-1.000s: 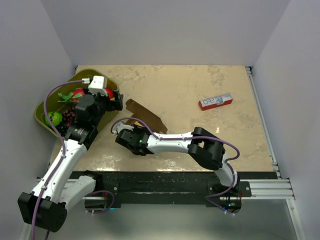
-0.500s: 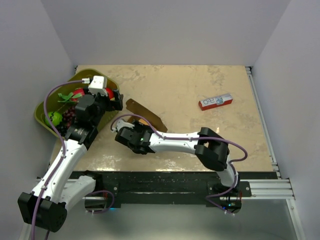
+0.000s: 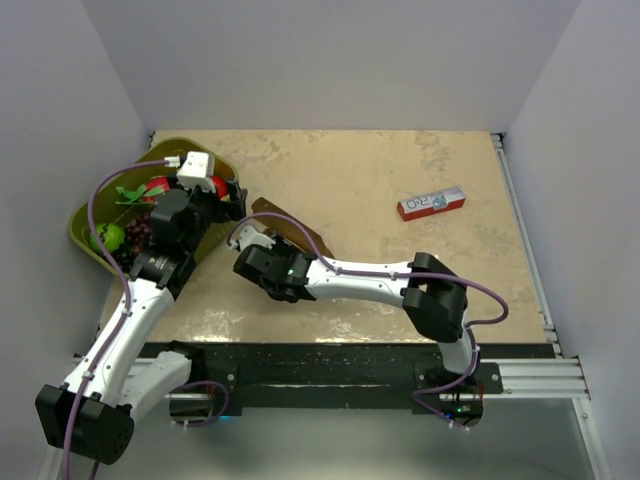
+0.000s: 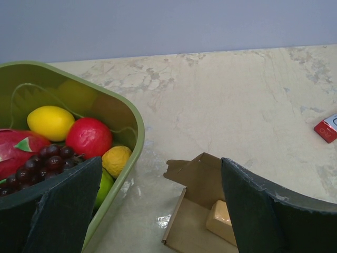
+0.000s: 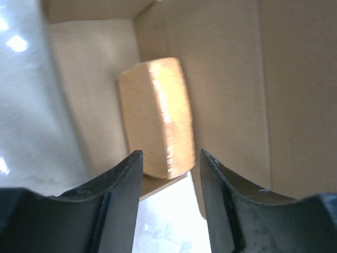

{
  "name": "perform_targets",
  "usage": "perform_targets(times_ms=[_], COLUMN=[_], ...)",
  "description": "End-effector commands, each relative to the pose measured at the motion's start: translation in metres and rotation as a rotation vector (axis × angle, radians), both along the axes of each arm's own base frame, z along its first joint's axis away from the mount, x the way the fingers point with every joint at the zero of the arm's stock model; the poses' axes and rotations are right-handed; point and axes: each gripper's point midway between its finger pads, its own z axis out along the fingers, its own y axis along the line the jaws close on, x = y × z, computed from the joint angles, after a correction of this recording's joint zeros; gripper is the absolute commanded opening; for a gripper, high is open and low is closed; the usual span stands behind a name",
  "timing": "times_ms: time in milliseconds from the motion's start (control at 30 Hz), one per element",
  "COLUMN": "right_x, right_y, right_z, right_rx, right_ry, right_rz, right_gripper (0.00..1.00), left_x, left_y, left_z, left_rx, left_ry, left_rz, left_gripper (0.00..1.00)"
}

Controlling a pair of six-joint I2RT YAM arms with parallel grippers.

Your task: Fold the paper box

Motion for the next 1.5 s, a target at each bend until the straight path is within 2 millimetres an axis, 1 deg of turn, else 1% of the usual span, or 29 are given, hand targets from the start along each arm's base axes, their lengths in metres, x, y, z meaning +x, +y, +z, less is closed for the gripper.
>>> perform_targets(times_ms=[0,100,167,267,533,633,800,933,1033,1167,1233,1300,1467], right_x=[0.02,0.027,0.034,0.04,0.036,0.031,0.018,0.004,-0.006,-0.017,-0.021,-0.022,-0.024], right_y=[-0.008,-0.011,-0.017,-0.021,-0.019,-0.017,-0.007,0.002,0.005,0.01,0.013,0.013,0.018], right_z=[0.021,0.016,0.014,0.004,-0.018,-0.019,-0.018,-0.018,-0.019,-0.011,-0.002,0.008,0.023], right_rx=[0.093,0.079,0.071,0.057,0.024,0.03,0.063,0.088,0.08,0.083,0.106,0.133,0.183], right_ry=[-0.059,-0.072,-0.078,-0.069,-0.031,-0.016,0.021,0.06,0.071,0.077,0.078,0.078,0.082], right_rz=[-0.087,-0.111,-0.136,-0.15,-0.129,-0.121,-0.089,-0.058,-0.044,-0.032,-0.025,-0.025,-0.016], right_gripper=[0.45,0.39,0.37,0.36,0.34,0.33,0.33,0.32,0.32,0.32,0.32,0.32,0.32], left_x=[0.002,0.002,0.002,0.002,0.002,0.002,0.002,0.002,0.003,0.002,0.002,0.002,0.002], left_y=[-0.001,-0.001,-0.001,-0.001,-0.002,-0.002,-0.002,-0.002,-0.003,-0.003,-0.003,-0.003,-0.003], left_z=[0.011,0.011,0.012,0.012,0.012,0.013,0.012,0.011,0.011,0.012,0.011,0.012,0.011], left_rx=[-0.024,-0.024,-0.024,-0.026,-0.025,-0.026,-0.025,-0.023,-0.024,-0.023,-0.023,-0.023,-0.023], left_ry=[-0.044,-0.042,-0.045,-0.043,-0.046,-0.046,-0.043,-0.042,-0.042,-0.044,-0.042,-0.044,-0.042], left_rz=[-0.005,-0.008,-0.008,-0.01,-0.015,-0.015,-0.016,-0.015,-0.016,-0.016,-0.016,-0.016,-0.016], left_gripper=[0.98,0.98,0.98,0.98,0.98,0.98,0.98,0.98,0.98,0.98,0.98,0.98,0.98])
